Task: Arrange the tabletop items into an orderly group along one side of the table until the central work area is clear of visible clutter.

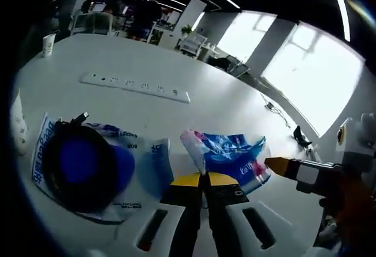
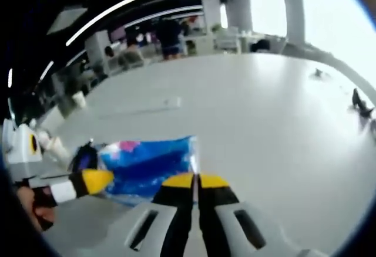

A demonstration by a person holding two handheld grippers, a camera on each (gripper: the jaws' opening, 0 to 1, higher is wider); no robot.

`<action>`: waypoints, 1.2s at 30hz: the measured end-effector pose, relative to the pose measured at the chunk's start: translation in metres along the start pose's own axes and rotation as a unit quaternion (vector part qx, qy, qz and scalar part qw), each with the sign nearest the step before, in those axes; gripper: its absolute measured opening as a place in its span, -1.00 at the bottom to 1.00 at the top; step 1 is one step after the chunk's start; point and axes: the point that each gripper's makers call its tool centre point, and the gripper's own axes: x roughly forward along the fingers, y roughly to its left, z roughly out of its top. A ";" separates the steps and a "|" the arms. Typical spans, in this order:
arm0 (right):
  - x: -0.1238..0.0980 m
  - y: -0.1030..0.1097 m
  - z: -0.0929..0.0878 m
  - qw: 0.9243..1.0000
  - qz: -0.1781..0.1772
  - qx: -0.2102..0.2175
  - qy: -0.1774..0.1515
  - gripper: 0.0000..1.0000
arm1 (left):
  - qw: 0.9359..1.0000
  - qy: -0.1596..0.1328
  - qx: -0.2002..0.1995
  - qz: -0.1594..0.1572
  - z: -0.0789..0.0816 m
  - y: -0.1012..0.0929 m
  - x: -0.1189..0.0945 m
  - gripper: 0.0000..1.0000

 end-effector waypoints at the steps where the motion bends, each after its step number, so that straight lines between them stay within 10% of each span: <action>1: 0.001 -0.001 0.000 1.000 -0.001 -0.003 -0.002 -1.00 | 1.000 0.005 0.002 0.001 -0.002 0.001 0.002 -0.96; 32: 0.027 -0.022 -0.023 0.999 -0.005 -0.039 0.021 -0.98 | 0.999 0.004 0.043 0.013 -0.007 0.001 0.021 -0.84; 36: 0.026 -0.025 -0.022 0.999 -0.010 -0.037 0.019 -0.69 | 0.999 -0.002 0.053 0.007 -0.005 -0.004 0.017 -0.67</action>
